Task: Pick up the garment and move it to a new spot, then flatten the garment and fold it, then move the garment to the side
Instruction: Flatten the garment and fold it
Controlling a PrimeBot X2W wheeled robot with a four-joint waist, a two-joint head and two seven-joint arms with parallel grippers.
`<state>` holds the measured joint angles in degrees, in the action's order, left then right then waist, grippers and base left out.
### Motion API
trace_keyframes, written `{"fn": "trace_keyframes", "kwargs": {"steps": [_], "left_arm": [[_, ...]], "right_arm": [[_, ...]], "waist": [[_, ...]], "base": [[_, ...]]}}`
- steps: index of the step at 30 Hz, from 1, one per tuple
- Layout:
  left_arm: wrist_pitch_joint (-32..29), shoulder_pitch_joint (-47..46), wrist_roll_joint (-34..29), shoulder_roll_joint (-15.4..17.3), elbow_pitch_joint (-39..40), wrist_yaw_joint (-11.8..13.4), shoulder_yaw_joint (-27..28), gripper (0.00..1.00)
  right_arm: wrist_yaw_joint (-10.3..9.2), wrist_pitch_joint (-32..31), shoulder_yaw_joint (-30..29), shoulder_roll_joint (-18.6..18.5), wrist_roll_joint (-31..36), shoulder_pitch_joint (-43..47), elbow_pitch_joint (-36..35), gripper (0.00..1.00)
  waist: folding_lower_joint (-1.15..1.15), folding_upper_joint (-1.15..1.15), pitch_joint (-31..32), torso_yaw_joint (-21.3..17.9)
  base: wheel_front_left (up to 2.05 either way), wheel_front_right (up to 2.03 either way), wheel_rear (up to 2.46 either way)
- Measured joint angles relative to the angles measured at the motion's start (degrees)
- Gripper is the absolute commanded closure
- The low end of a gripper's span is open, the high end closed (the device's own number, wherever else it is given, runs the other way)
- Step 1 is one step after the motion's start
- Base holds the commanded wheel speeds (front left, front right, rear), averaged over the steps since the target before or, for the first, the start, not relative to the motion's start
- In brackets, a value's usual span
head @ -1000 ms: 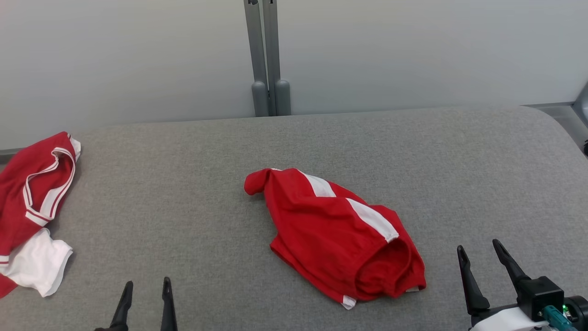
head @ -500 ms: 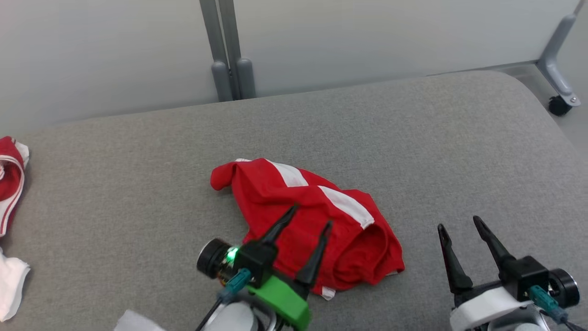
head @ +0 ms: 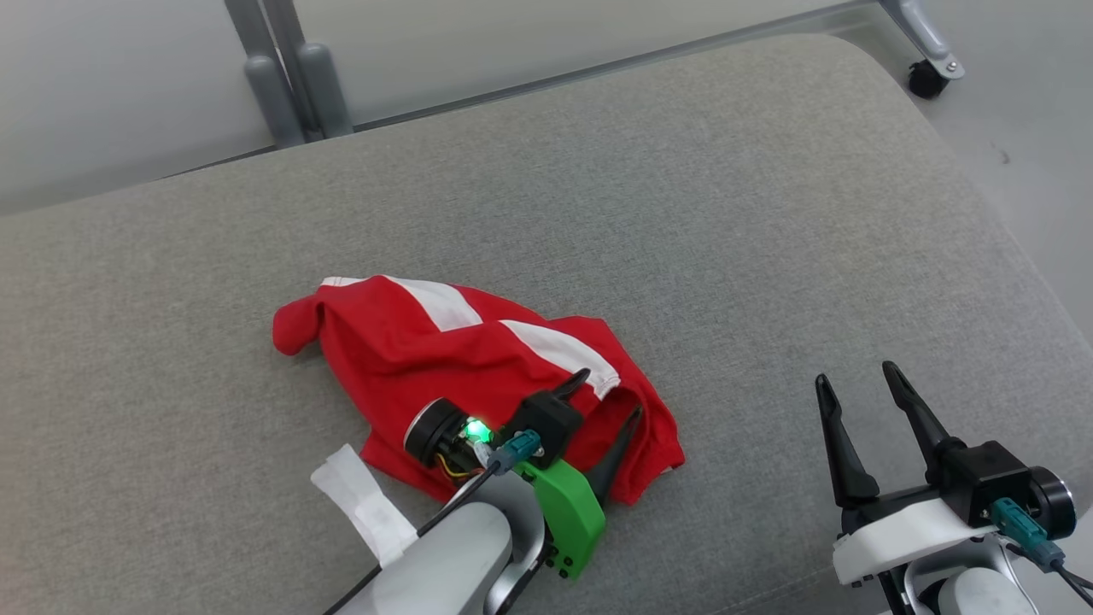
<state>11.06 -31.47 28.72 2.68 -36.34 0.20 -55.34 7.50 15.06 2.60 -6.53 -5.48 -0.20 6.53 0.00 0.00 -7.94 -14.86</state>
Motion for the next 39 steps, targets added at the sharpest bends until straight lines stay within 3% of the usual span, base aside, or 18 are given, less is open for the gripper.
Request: {"fn": "trace_keyframes", "kwargs": {"steps": [4, 5, 6, 7, 12, 16, 22, 29, 33, 35, 39], "left_arm": [[-0.9, -0.9, 1.8, 0.0, -5.3, 1.7, -2.3, 0.00], [-0.8, -1.3, 2.5, 0.0, -6.3, 2.4, -2.5, 0.23], [-0.8, -1.7, 2.7, 0.0, -7.1, 2.7, -2.9, 0.57], [-0.8, -2.2, 3.1, 0.0, -8.0, 2.8, -3.4, 1.00], [1.3, -3.6, 4.9, 0.0, -9.0, 3.2, -4.4, 1.00], [3.4, -7.4, 6.2, 0.0, -6.5, 5.2, -2.2, 1.00], [4.0, -11.0, 4.4, 0.3, 5.9, 5.8, 11.4, 1.00], [4.0, -11.0, 1.4, 0.5, 16.5, 0.8, 23.9, 1.00], [4.0, -11.7, 3.1, 0.3, 19.9, -0.8, 25.3, 1.00], [4.1, -12.5, 6.9, 0.3, 22.8, -0.5, 23.9, 1.00], [4.1, -13.4, 13.3, 0.1, 28.1, 4.2, 19.5, 1.00]], "right_arm": [[0.00, 0.0, -0.1, 0.5, -0.1, 0.1, 0.2, 0.00], [0.00, 0.0, -0.2, 0.5, -0.3, 0.2, 0.2, 0.00], [0.00, 0.0, -0.4, 0.6, -0.4, 0.3, 0.1, 0.00], [0.00, 0.0, -0.5, 0.6, -0.4, 0.4, 0.2, 0.00], [0.00, 0.0, -0.7, 0.9, -0.4, 0.5, 0.2, 0.00], [0.00, 0.0, -0.9, 1.3, -0.5, 0.2, 0.2, 0.00], [0.00, 0.0, -0.3, 1.7, -0.8, -0.1, 0.7, 0.00], [0.00, 0.0, -0.4, 1.9, -1.0, 0.0, 1.3, 0.00], [0.00, 0.0, -0.4, 2.0, -1.1, 0.7, 1.6, 0.00], [0.00, 0.0, -0.5, 2.1, -1.1, 0.9, 1.7, 0.00], [0.00, 0.0, -0.7, 2.3, -1.3, 1.2, 1.8, 0.00]], "waist": [[0.00, 0.00, -1.0, -2.1], [0.00, 0.00, -1.2, -2.5], [0.00, 0.00, -1.3, -2.7], [0.00, 0.00, -1.4, -2.9], [0.00, 0.00, -1.4, -2.6], [0.00, 0.00, -1.0, -2.0], [0.00, 0.00, 0.1, -1.9], [0.00, 0.00, 1.7, -3.0], [0.00, 0.00, 2.7, -3.6], [0.00, 0.00, 3.0, -3.9], [0.00, 0.00, 3.4, -3.9]], "base": [[0.00, 0.00, 0.00], [0.00, 0.00, 0.00], [0.00, 0.00, 0.00], [0.00, 0.00, 0.00], [0.00, 0.00, 0.00], [0.00, 0.00, 0.00], [0.00, 0.00, 0.00], [0.00, 0.00, 0.00], [0.00, 0.00, 0.00], [0.00, 0.00, 0.00], [0.00, 0.00, 0.00]]}}
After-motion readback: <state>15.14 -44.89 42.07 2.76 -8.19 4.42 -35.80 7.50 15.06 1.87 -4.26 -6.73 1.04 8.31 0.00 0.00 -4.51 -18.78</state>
